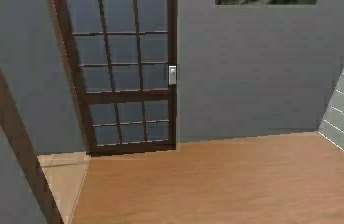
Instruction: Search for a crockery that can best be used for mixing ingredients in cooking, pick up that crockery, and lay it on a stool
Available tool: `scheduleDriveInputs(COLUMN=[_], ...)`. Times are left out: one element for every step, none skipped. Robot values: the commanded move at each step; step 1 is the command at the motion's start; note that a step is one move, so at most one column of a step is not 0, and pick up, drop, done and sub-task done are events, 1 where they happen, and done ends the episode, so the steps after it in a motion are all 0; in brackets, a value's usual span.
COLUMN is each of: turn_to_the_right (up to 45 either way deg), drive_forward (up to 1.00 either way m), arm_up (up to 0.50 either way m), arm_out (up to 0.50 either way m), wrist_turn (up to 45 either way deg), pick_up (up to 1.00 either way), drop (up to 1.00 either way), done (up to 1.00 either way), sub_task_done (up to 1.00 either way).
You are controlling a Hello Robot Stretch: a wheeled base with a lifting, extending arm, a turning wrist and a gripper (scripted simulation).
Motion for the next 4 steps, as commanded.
scheduleDriveInputs(turn_to_the_right=[0.0, -36.0, 0.0, -45.0], drive_forward=[0.80, 0.00, 0.80, 0.00], arm_up=[0.00, 0.00, 0.00, 0.00], arm_out=[0.00, 0.00, 0.00, 0.00], wrist_turn=[0.0, 0.0, 0.0, 0.0], pick_up=[0.00, 0.00, 0.00, 0.00], drop=[0.00, 0.00, 0.00, 0.00], done=[0.00, 0.00, 0.00, 0.00], sub_task_done=[0.00, 0.00, 0.00, 0.00])
